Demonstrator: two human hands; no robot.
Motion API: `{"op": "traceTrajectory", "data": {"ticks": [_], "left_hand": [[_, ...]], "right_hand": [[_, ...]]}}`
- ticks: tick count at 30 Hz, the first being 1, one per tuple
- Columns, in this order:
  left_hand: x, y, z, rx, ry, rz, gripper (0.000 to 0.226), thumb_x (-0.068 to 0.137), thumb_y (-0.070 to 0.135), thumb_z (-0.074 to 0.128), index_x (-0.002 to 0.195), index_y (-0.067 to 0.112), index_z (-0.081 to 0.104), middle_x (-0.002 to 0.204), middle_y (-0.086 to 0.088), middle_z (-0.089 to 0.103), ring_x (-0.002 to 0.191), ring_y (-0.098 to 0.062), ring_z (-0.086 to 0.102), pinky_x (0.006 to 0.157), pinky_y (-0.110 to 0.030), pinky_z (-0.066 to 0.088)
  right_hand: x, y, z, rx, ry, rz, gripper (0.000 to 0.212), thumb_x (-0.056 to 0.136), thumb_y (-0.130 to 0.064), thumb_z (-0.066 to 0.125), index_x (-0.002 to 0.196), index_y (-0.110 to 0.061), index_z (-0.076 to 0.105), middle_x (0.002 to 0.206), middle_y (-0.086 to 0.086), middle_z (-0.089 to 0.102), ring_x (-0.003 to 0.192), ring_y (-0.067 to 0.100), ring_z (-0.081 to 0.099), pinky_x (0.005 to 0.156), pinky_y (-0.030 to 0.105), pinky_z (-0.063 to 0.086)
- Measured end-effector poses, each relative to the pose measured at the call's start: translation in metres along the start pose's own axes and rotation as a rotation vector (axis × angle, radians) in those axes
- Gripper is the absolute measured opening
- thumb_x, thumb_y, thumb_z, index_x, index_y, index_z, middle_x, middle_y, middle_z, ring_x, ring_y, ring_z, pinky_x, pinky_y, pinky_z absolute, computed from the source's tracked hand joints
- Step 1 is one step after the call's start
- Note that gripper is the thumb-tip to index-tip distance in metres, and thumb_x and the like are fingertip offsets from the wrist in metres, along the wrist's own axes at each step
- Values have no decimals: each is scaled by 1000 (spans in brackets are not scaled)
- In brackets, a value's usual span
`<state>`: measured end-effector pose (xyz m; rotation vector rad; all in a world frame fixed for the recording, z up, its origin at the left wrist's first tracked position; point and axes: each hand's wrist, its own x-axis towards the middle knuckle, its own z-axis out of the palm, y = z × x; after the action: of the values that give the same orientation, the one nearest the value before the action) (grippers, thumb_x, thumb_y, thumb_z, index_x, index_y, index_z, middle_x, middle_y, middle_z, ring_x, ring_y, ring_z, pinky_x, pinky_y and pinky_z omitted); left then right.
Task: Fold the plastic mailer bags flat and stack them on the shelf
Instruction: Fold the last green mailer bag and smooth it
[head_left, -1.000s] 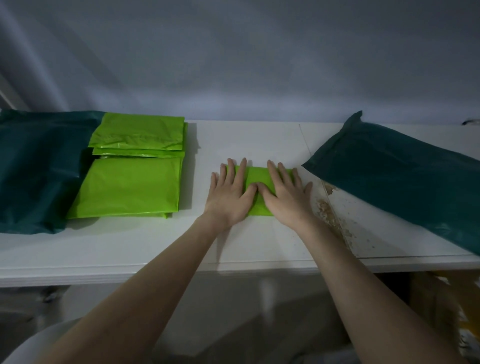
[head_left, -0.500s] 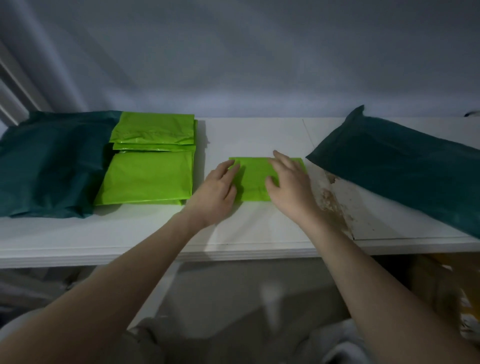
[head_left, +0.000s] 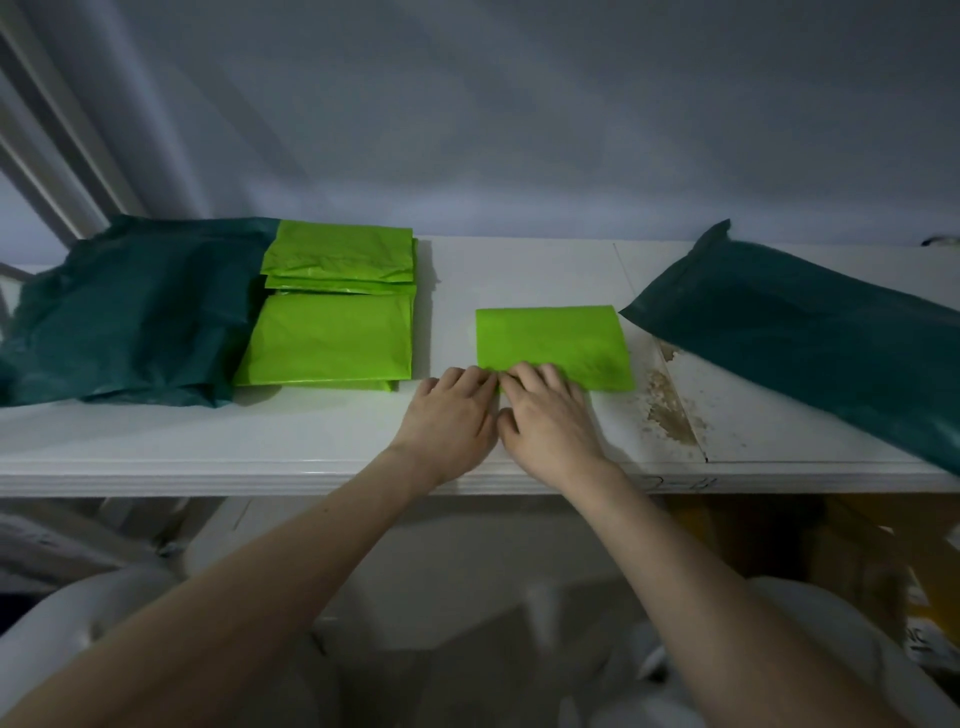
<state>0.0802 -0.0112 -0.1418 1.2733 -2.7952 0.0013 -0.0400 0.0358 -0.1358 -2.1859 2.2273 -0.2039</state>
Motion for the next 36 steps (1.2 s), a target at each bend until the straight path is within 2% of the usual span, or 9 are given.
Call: {"op": "traceTrajectory", "data": {"ticks": [5,8,11,14,18,22,25,31,36], "left_hand": [[3,1,5,49,60,-23,67,81,39,12,122,9,57,107,-8,62,96,-29,59,78,-39,46],[6,3,6,44,50,-31,75,79,41,3,134,12,45,119,-6,57,106,-27,54,87,-40,41],[9,5,6,55,53,-51,72,83,42,2,147,19,23,130,-1,49,116,-23,47,95,-39,35],[14,5,9,52,55,-59,57,96,39,23,150,20,16,135,0,44,121,-23,41,98,-40,31],[17,7,9,49,68,-78,57,96,38,28,149,19,16,136,1,44,122,-23,41,98,-41,30],[20,9,8,31,64,-84,57,95,40,28,148,21,19,135,1,47,121,-24,42,99,-43,30],[18,10,9,68,50,-77,56,95,42,27,148,22,22,132,-1,47,118,-26,43,97,-43,31],[18,11,10,79,51,-84,55,97,42,24,147,20,22,132,-2,46,119,-26,42,100,-44,28],[19,13,8,67,49,-122,68,86,44,2,144,21,29,132,-3,46,119,-26,42,103,-46,27]], "right_hand": [[2,1,4,-28,45,-3,66,79,-35,15,125,-11,55,123,0,56,111,25,49,86,41,41],[3,2,7,-55,24,13,70,78,-36,11,128,-10,52,124,1,54,110,26,50,82,39,42],[5,4,5,-63,32,40,65,83,-35,15,132,-9,49,126,2,52,110,25,49,82,39,41],[6,8,6,-85,30,39,51,92,-33,29,136,-12,43,133,0,47,118,23,44,89,42,36],[4,8,5,-108,44,66,64,82,-37,16,129,-13,52,123,-2,56,111,22,50,87,44,39],[6,19,1,-125,36,102,46,93,-34,35,133,-14,47,128,0,50,119,24,42,96,48,32],[7,29,-2,-117,14,112,47,97,-33,33,140,-16,38,136,-1,41,127,22,35,103,50,27],[4,38,0,-83,25,149,48,97,-31,35,139,-7,36,139,4,41,128,23,36,102,43,30],[4,45,-2,-54,20,213,46,97,-30,35,136,-6,38,137,5,41,128,25,35,104,46,30]]}}
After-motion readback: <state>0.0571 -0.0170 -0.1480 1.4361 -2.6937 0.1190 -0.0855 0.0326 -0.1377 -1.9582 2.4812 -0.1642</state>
